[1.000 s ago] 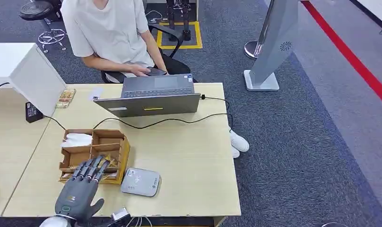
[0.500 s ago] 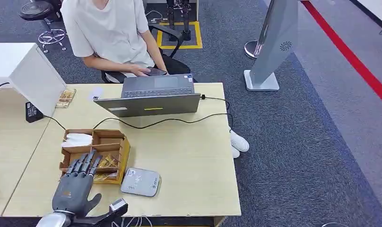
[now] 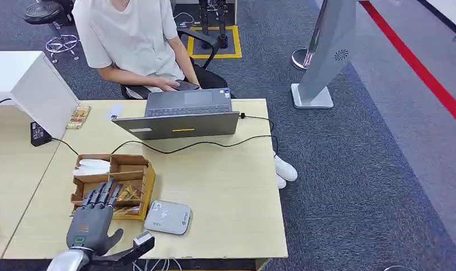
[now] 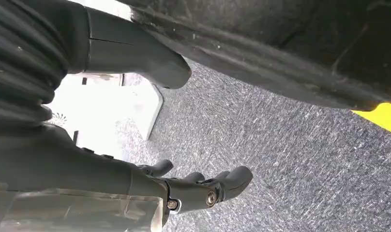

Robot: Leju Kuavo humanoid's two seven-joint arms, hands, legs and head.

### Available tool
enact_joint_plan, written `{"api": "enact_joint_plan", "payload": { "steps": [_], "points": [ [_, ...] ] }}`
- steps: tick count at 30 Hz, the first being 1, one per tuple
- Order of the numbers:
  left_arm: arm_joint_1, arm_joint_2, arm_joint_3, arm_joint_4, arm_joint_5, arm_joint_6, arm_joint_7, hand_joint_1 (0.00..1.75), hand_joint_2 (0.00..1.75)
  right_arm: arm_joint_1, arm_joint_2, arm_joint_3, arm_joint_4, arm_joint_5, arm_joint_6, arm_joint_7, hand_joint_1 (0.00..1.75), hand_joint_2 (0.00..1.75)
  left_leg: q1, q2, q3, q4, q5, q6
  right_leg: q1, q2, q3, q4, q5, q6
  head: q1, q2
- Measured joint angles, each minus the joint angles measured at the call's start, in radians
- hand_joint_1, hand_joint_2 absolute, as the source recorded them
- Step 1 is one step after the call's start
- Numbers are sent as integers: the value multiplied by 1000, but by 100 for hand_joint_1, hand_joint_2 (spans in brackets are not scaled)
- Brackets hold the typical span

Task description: Pass the card to the sensor for recognition and then transmit it.

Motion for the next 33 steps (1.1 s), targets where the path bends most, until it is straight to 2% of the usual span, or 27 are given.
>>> {"api": "enact_joint_plan", "payload": {
  "steps": [8, 25, 33],
  "points": [
    [-5, -7, 8, 34, 9, -25, -50, 175, 175, 0, 0, 6, 0, 2, 1, 3, 0, 175, 0, 0, 0, 0, 0, 0, 0, 0, 0, 0, 0, 0, 0, 0],
    [-15, -12, 19, 41, 25, -29, -68, 175, 175, 0, 0, 12, 0, 1, 1, 3, 0, 175, 0, 0, 0, 0, 0, 0, 0, 0, 0, 0, 0, 0, 0, 0],
    [-14, -28, 24, 32, 5, -8, -69, 175, 175, 0, 0, 17, 0, -4, -1, 2, 0, 175, 0, 0, 0, 0, 0, 0, 0, 0, 0, 0, 0, 0, 0, 0]
  ]
}}
